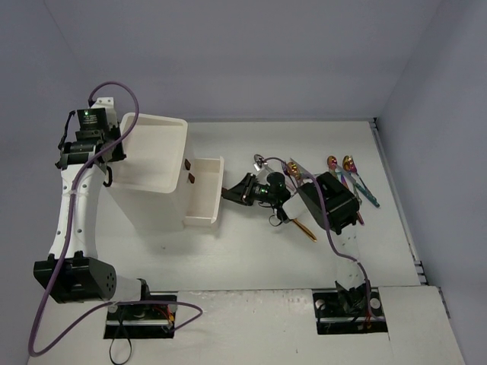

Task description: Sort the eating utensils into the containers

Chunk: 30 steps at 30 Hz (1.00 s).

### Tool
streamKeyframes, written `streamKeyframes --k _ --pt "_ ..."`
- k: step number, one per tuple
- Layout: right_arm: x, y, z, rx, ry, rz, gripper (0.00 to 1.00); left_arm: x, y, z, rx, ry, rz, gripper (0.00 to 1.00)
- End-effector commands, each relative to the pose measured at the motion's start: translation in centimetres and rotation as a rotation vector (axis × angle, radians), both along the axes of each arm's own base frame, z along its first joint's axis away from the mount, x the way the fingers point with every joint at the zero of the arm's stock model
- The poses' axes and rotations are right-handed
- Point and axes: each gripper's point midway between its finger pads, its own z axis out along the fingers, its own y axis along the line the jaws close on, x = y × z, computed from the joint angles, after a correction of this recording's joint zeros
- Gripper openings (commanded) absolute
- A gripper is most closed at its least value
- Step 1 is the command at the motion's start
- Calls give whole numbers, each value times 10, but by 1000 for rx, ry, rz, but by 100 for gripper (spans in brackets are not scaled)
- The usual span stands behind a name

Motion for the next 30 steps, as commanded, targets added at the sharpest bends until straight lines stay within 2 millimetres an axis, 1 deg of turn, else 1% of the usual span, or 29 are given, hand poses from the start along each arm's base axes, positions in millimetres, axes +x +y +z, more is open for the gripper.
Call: streamKeyframes --k 1,2,3,4,6,8,10,12,14,16,17,19,21,23,25,26,28,30 --pt "7 -4 107 189 -435 2 41 -2 -2 24 -43 -89 25 13" --pt "7 -5 109 169 -444 6 52 -3 -2 29 -41 -102 25 22" --pt "8 -5 109 143 -460 7 57 -4 -2 34 -36 -115 26 32" --pt "9 -6 110 116 -476 6 61 -5 -1 38 -33 -126 27 39" --pt "14 -9 110 12 -460 2 69 -6 -2 53 -28 -162 24 52" --pt "18 -16 107 -131 -486 -7 73 -10 -2 66 -26 -196 21 60" --pt "24 -26 116 -236 -531 -28 76 -16 -4 88 -29 -254 17 66" --pt "27 -42 125 -336 -558 -52 77 -28 -6 108 -30 -315 14 69" --pt "24 -63 133 -458 -579 -78 78 -39 -9 123 -35 -360 3 71" --pt "30 -91 141 -603 -604 -161 78 -58 -14 139 -38 -419 -13 72" --pt "30 -103 144 -667 -614 -187 78 -66 -16 143 -40 -436 -21 72" --pt "19 -143 153 -820 -621 -239 78 -85 -20 145 -41 -464 -38 73" --pt "15 -177 158 -938 -617 -302 79 -104 -25 140 -49 -481 -49 74" --pt "8 -212 160 -1039 -596 -351 79 -126 -31 131 -63 -493 -66 75" --pt "1 -239 160 -1108 -576 -385 79 -146 -37 117 -76 -490 -86 75" --pt "-5 -248 159 -1128 -566 -385 78 -157 -39 110 -81 -499 -87 75" --pt "-15 -251 152 -1142 -550 -353 78 -177 -45 98 -85 -489 -110 75" --pt "-30 -254 132 -1164 -495 -302 77 -186 -51 75 -80 -429 -151 75"
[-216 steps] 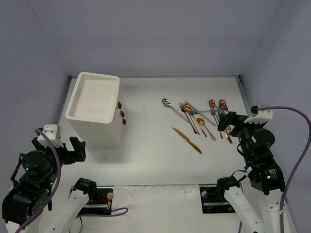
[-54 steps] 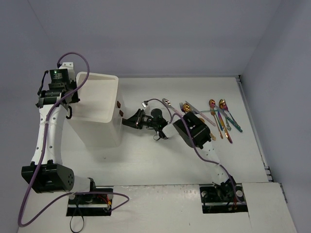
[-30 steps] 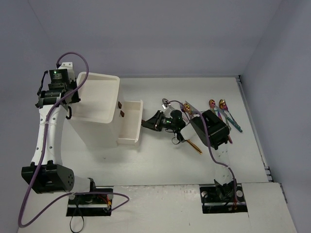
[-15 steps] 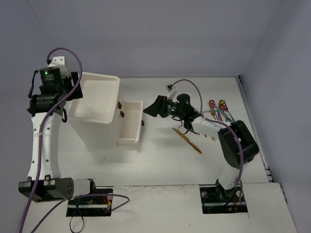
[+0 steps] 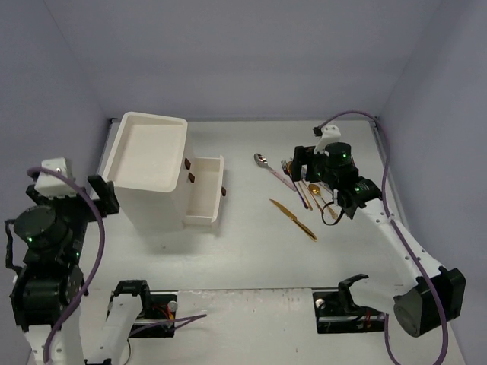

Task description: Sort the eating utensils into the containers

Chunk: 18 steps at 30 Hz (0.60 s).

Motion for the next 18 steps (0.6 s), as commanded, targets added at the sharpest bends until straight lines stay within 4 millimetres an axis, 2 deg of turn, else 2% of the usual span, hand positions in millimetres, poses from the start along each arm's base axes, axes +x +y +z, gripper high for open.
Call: streamKeyframes --k 1,3,6,10,18 --pt "-34 -25 -45 -147 153 -13 77 -14 -12 -44 16 115 -74 75" --pt "-46 -27 -67 -144 220 -26 76 -23 -12 -70 53 176 -90 75" --pt "-52 -20 -80 -100 275 -50 76 -33 -3 -84 81 204 -54 75" --pt "-59 -15 -105 -98 396 -58 76 -40 -1 -80 83 190 -54 75" --pt "-80 -9 -162 -175 576 -57 77 -37 -8 -81 54 197 -79 75"
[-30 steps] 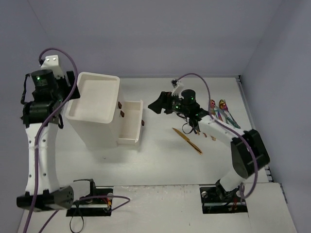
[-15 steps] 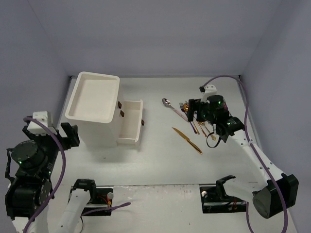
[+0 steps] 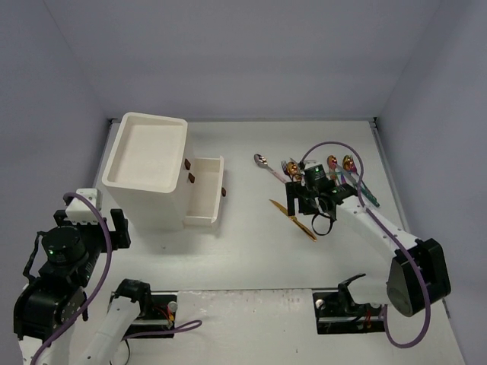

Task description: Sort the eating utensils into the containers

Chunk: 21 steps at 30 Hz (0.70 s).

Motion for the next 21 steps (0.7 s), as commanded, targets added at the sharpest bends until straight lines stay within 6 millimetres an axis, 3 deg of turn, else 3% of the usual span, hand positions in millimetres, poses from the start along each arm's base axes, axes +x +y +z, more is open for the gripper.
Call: streamKeyframes --k 1,15,21 --pt "-8 4 -27 -38 92 -13 77 7 -2 13 -19 -36 6 75" --pt "1 6 -73 -114 208 -27 76 7 -2 17 -35 -46 11 75" --pt "-2 9 -89 -122 241 -26 52 7 -3 17 -38 -44 13 75"
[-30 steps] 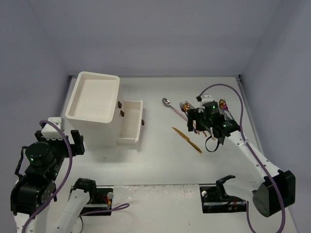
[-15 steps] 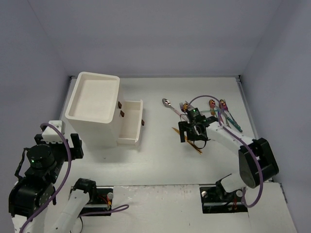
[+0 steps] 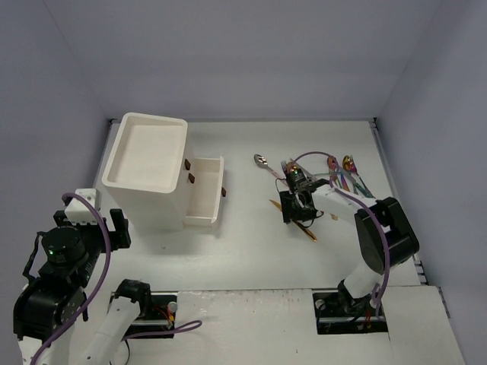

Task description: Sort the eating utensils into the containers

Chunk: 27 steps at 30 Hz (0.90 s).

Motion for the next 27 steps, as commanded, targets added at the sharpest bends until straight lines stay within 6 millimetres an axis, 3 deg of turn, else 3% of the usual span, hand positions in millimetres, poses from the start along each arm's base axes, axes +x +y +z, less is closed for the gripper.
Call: streamKeyframes --k 1,4,10,14,17,19,24,27 --pt "3 7 -10 -12 10 -13 45 7 -1 18 -20 -47 7 75" --pt "6 22 -10 -13 0 -1 22 7 -1 19 -20 -50 12 75" --pt "28 63 -9 19 -30 -16 8 8 -1 21 -27 -53 14 75" --pt "60 90 1 51 -90 -76 0 6 -2 23 -37 -60 15 75" --pt "75 100 4 50 -124 -90 7 7 -3 24 -45 -63 13 75" --pt "75 102 2 43 -119 -70 21 6 -4 25 -49 -63 8 75" --pt "50 98 -13 10 -62 44 40 5 -3 26 -50 -72 11 75" --pt "32 91 -16 -19 -43 115 47 6 -4 24 -50 -63 9 75"
